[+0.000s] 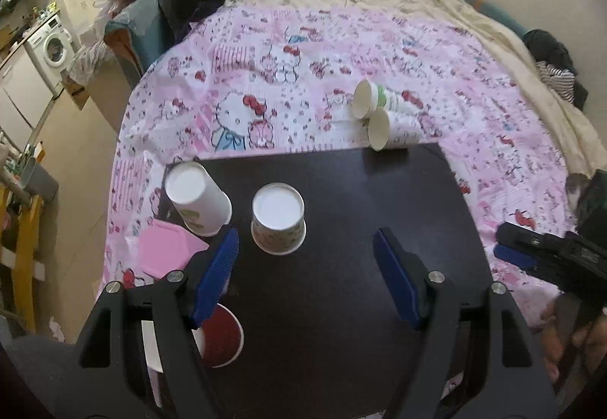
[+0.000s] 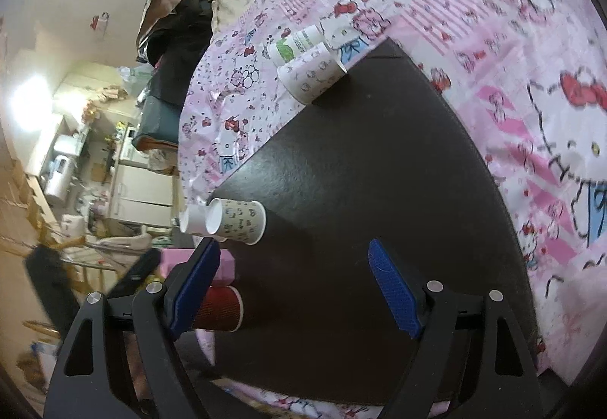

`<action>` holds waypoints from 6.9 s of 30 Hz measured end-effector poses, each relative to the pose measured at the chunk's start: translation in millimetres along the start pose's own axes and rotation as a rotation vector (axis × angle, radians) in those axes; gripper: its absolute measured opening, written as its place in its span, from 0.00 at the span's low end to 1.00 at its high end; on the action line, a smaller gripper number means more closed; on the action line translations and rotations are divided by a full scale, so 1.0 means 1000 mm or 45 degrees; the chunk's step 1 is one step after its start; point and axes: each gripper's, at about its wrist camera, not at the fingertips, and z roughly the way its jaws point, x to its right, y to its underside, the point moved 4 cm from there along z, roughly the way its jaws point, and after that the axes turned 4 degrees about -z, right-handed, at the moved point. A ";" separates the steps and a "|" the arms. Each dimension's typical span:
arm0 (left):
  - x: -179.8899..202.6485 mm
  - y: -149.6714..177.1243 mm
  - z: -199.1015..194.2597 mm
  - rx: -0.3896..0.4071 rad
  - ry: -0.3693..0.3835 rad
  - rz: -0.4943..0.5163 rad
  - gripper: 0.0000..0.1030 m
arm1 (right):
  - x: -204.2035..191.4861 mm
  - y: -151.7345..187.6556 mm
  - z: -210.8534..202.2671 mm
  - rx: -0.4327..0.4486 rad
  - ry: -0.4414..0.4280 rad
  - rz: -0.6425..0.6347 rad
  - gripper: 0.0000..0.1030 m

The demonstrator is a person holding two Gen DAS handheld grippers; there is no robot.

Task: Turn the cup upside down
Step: 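Move the right tool to the lying white pink-print cup and grasp it, then lift and rotate the white pink-print cup with the right tool while the left tool approaches the green-print cup, then hold the pink-print cup in the right tool while the left tool grasps and rotates the green-print cup, then set the green-print cup down with the left tool while the right tool lowers the pink-print cup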

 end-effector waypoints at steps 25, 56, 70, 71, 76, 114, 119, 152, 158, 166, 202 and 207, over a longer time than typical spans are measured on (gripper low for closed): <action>-0.032 -0.065 0.069 -0.123 -0.042 -0.035 0.69 | 0.024 -0.131 0.069 0.003 0.122 0.219 0.78; -0.038 -0.052 0.086 -0.200 -0.017 -0.079 0.69 | 0.051 -0.158 0.155 0.066 -0.008 0.551 0.53; -0.040 -0.053 0.087 -0.203 -0.025 -0.078 0.69 | 0.052 -0.179 0.182 -0.022 0.087 0.648 0.69; -0.040 -0.053 0.087 -0.207 -0.024 -0.081 0.69 | 0.051 -0.179 0.182 -0.002 0.092 0.639 0.66; -0.037 -0.058 0.079 -0.294 0.039 -0.092 0.69 | 0.040 -0.175 0.174 -0.013 0.059 0.528 0.58; 0.238 -0.118 0.305 -0.753 -0.169 1.275 0.43 | 0.069 -0.104 0.051 -0.219 0.197 0.037 0.59; 0.239 -0.117 0.306 -0.751 -0.198 1.249 0.44 | 0.064 -0.107 0.049 -0.204 0.187 0.020 0.59; 0.116 -0.105 0.130 -0.318 -0.029 0.400 0.46 | 0.037 -0.096 0.057 -0.185 0.385 -0.223 0.60; 0.071 -0.063 0.081 -0.187 -0.028 0.248 0.46 | 0.018 -0.068 0.053 -0.177 0.356 -0.314 0.60; 0.035 -0.001 0.055 -0.048 0.001 0.082 0.47 | -0.011 -0.024 0.048 -0.137 0.303 -0.422 0.60; 0.010 0.108 0.088 -0.041 0.038 0.060 0.54 | -0.022 0.050 0.100 -0.261 0.498 -0.777 0.60; 0.011 0.113 0.080 -0.063 0.083 0.064 0.75 | -0.024 0.058 0.101 -0.285 0.489 -0.773 0.64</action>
